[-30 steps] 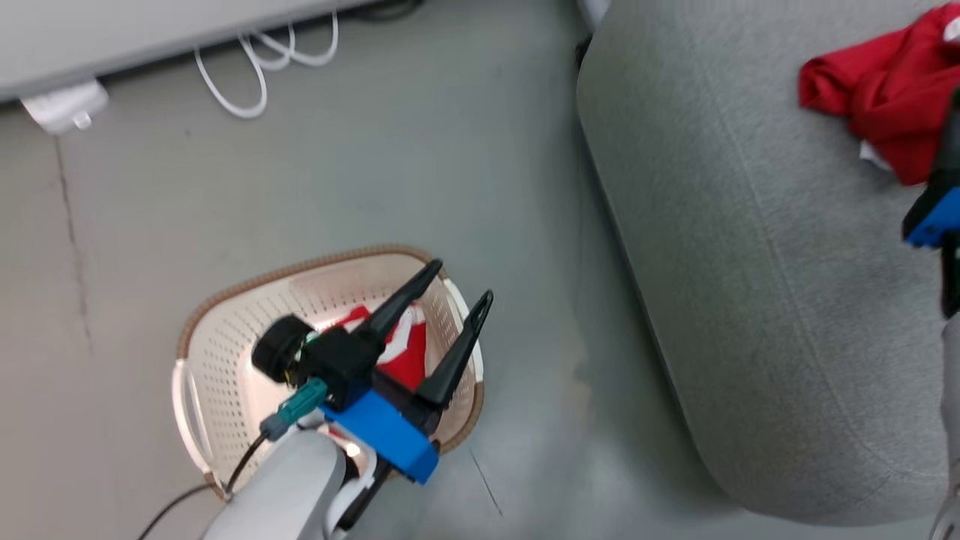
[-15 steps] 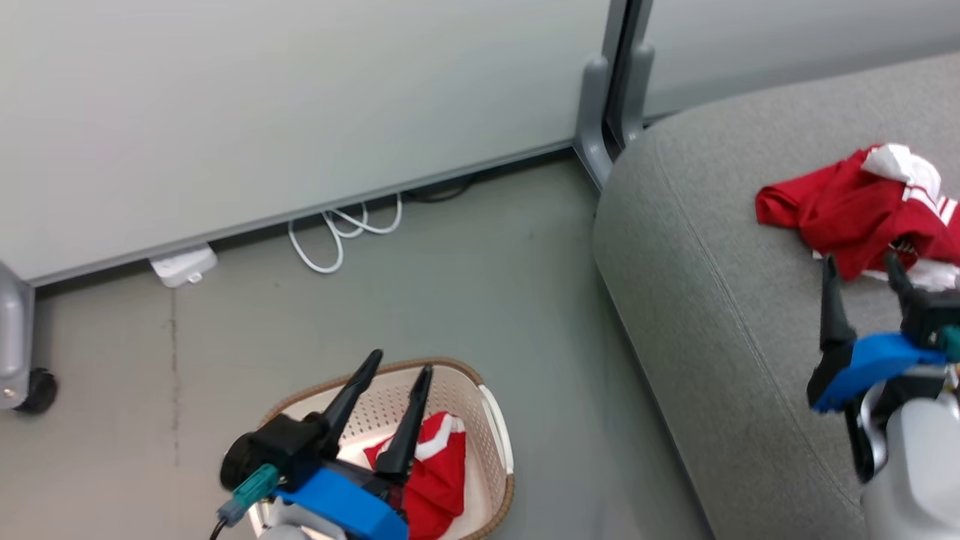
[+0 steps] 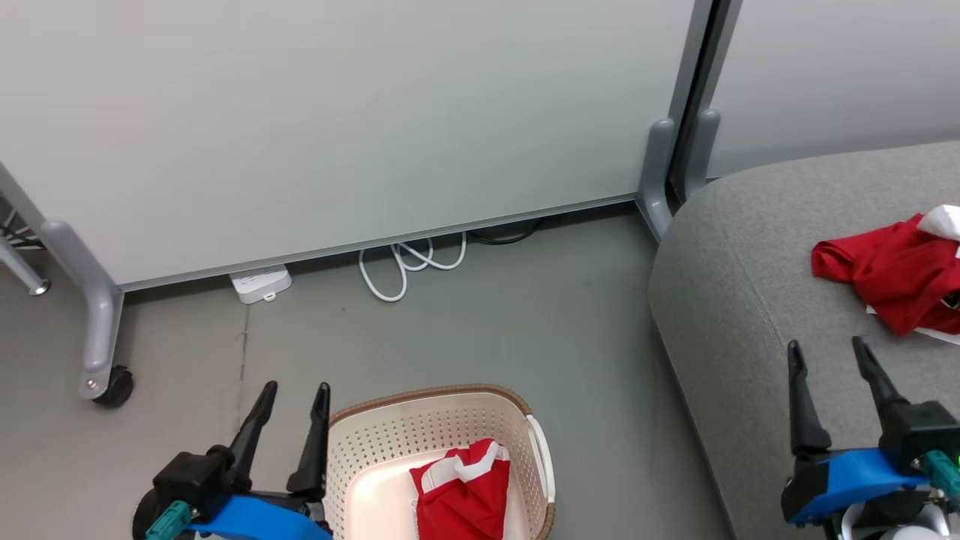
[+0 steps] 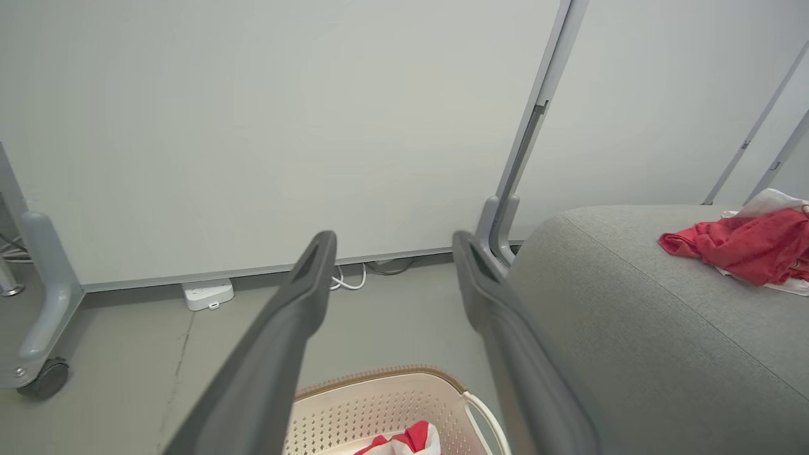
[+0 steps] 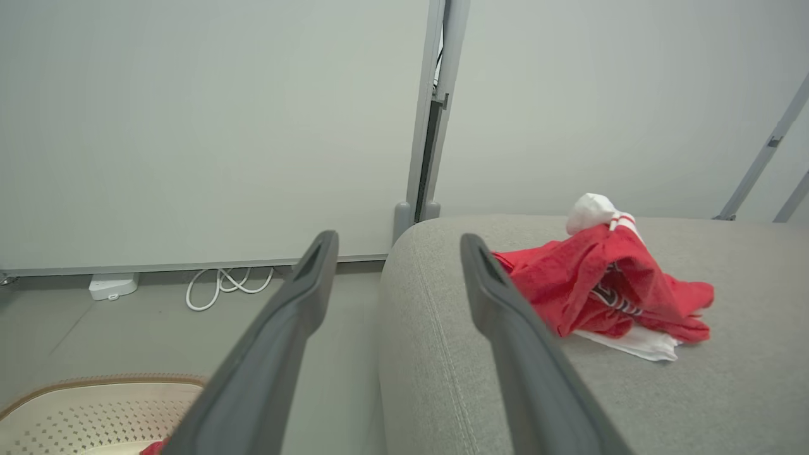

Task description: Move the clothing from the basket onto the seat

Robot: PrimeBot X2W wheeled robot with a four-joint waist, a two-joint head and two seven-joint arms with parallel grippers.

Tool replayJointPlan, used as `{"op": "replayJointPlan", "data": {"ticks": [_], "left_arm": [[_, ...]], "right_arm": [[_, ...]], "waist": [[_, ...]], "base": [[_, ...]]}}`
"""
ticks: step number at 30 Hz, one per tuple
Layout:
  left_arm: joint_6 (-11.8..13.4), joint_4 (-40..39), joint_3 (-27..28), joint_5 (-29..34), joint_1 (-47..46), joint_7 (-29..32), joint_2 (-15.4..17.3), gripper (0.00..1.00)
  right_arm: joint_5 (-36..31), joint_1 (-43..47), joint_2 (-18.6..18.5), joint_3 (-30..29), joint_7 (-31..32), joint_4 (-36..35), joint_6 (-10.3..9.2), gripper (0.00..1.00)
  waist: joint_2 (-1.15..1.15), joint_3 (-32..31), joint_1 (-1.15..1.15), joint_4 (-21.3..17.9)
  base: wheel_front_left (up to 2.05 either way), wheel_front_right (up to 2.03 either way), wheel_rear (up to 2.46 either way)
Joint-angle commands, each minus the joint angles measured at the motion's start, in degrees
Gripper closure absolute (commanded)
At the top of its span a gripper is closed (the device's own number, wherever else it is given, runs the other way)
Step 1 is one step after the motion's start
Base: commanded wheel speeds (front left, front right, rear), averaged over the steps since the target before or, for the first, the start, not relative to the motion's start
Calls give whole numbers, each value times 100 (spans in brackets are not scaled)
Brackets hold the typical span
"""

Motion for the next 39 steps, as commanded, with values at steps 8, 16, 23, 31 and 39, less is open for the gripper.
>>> {"op": "replayJointPlan", "data": {"ticks": [8, 16, 23, 31, 39], "left_arm": [[-15, 56, 415, 118, 143, -18, -50, 0], [-33, 55, 578, 162, 230, -19, -94, 0], [-37, 76, 591, 202, 217, -18, -135, 0], [-38, 91, 427, 196, 29, -18, -117, 0], [-39, 348, -8, 70, -520, -18, -79, 0]], "right_arm": [[229, 576, 41, 346, 236, -604, -4, 0], [428, 720, 40, 480, 281, -710, -4, 0], [535, 643, 41, 534, 229, -647, -4, 0], [525, 445, 42, 573, 180, -654, -4, 0], [503, -33, 40, 652, 129, -861, -4, 0]], "waist": [[0, -62, 1, 171], [0, -55, 1, 203], [0, 29, 1, 204], [0, 317, 1, 164], [0, 1281, 1, -103]], "base": [[0, 0, 0], [0, 0, 0], [0, 0, 0], [0, 0, 0], [0, 0, 0]]}}
